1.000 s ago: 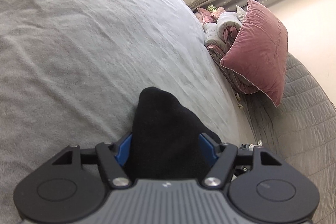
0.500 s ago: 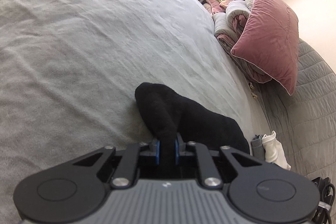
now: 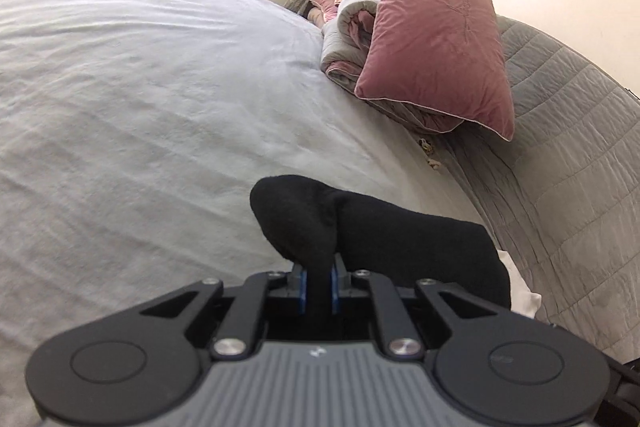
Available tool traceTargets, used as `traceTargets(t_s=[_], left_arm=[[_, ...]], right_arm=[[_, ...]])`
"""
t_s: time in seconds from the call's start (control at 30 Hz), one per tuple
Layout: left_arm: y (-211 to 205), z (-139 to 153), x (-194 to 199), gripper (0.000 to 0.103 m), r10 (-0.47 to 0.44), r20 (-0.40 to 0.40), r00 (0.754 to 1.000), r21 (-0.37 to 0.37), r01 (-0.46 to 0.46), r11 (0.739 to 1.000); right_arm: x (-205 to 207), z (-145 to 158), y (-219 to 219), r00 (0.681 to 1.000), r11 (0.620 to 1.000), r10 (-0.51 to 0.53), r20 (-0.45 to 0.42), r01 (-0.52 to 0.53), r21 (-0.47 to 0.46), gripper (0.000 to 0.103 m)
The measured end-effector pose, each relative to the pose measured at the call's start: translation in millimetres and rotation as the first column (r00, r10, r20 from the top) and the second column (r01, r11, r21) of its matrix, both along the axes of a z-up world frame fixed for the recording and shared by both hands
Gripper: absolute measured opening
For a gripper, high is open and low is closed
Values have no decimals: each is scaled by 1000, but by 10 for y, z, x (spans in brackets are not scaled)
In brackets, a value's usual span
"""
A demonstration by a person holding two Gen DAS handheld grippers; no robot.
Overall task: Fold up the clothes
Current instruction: 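Grasp the black bundle with both grippers and lift it off the bed, then carry the black bundle with both grippers onto the white folded clothes stack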
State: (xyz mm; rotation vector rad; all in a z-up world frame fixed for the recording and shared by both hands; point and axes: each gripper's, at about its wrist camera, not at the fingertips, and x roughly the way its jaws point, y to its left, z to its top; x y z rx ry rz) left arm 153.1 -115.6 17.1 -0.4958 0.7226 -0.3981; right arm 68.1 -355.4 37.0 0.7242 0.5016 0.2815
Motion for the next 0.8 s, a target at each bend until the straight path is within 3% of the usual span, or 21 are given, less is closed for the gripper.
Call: traceTargets(t_s=[0.17, 0.33, 0.57, 0.8], left_arm=[[-629, 205, 283, 10, -96, 89, 991, 24, 94, 995], [-1353, 309, 554, 10, -215, 146, 966, 59, 209, 976], [-2315, 378, 775, 10, -407, 216, 888, 134, 386, 913], [-3090, 258, 922, 11, -581, 224, 782, 261, 526, 809]], right_arm=[[108, 118, -333, 989, 991, -101, 111, 110, -79, 26], [176, 9, -808, 952, 956, -255, 171, 275, -103, 26], [109, -184, -1305, 844, 856, -466, 265, 506, -104, 26], [21, -543, -1549, 730, 736, -620, 288, 668, -110, 26]])
